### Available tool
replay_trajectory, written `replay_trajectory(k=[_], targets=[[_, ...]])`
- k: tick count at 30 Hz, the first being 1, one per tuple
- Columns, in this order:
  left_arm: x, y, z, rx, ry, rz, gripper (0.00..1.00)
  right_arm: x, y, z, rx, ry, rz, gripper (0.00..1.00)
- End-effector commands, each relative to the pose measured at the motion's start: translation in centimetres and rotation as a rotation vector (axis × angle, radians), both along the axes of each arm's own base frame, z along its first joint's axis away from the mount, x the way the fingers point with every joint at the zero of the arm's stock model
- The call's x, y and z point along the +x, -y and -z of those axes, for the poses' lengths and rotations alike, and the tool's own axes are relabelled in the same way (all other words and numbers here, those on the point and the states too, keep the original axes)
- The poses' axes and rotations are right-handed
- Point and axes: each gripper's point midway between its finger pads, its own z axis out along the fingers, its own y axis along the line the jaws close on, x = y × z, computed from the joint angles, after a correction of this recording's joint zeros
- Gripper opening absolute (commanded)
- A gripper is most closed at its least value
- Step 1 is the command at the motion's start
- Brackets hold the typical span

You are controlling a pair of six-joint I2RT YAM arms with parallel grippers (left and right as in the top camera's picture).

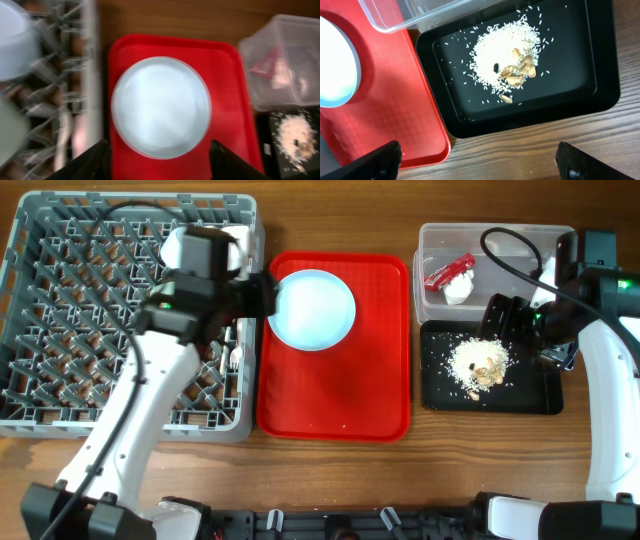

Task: Sort waste into correct bins and load items into the dishwasher rack
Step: 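Grasp the light-blue plate rim on the red tray with the left gripper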

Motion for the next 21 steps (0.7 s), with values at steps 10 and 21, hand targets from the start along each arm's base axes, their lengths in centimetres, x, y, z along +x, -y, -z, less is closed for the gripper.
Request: replay_trajectory(k=[10, 21], targets=[[1.2, 14.2, 12.0, 0.153, 0.004, 0.228, 0.63, 0.0, -0.2, -0.3, 0.010, 0.013, -0.017, 1.00], [-0.6, 12.9, 21.4, 0.331, -0.158, 0.225, 0.43, 0.0, -0.2, -0.3, 0.010, 0.014, -0.017, 1.00]])
